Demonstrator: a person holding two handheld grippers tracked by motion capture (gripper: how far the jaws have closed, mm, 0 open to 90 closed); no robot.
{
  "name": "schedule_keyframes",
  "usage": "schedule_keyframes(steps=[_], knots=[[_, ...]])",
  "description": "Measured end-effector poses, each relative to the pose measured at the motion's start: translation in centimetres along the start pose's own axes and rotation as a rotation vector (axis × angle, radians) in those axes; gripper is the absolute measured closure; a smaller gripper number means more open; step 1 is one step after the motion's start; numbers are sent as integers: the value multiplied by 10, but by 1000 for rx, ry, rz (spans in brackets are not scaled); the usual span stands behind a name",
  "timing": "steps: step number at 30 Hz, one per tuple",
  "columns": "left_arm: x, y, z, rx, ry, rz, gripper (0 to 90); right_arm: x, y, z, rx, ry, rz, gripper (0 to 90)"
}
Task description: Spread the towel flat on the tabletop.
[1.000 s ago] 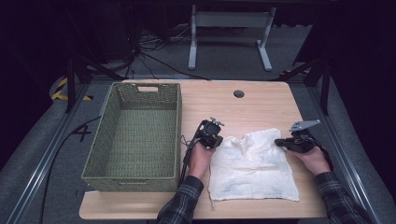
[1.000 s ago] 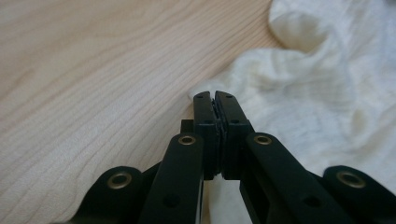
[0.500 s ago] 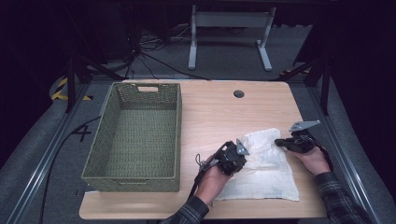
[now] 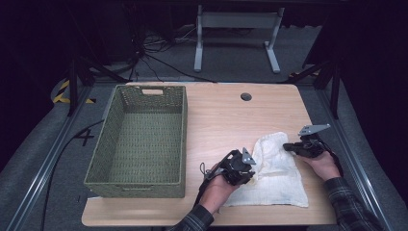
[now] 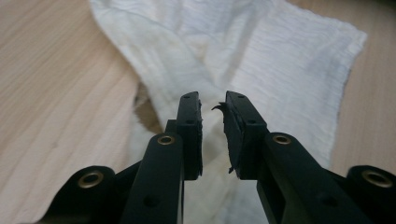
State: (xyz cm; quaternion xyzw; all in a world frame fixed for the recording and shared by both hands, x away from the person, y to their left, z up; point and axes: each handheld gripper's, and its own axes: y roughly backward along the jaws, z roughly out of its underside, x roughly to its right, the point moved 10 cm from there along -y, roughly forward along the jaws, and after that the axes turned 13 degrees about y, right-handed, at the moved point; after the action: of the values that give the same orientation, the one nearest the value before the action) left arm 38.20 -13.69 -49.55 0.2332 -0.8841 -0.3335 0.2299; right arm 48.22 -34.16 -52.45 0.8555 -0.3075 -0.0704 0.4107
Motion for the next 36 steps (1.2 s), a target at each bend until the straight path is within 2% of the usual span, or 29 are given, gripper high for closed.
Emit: schedule_keyframes(steps=[4,9,13,16,18,26,32,36], knots=[[-7,-5,4,-24,17,-4,756,0,0,0,0,0,-1,893],[-4,-15,13,-66,31,13,677,0,0,0,0,0,-1,893],[-6,-23,21,-101,15,-24,635,0,0,0,0,1,-2,893],[-7,-24,20,-92,1,-51,680,0,0,0,0,2,-1,893],[-8,-23,20,-96,-5,-56,774,0,0,0,0,3,0,893],[-11,-4,5,-27,14,-55,877,0,0,0,0,3,0,893],[-23,6,-5,5,56,-67,888,0,0,0,-1,3,-1,893],[-35,13,-17,41,75,-104,889,0,0,0,0,4,-2,893]])
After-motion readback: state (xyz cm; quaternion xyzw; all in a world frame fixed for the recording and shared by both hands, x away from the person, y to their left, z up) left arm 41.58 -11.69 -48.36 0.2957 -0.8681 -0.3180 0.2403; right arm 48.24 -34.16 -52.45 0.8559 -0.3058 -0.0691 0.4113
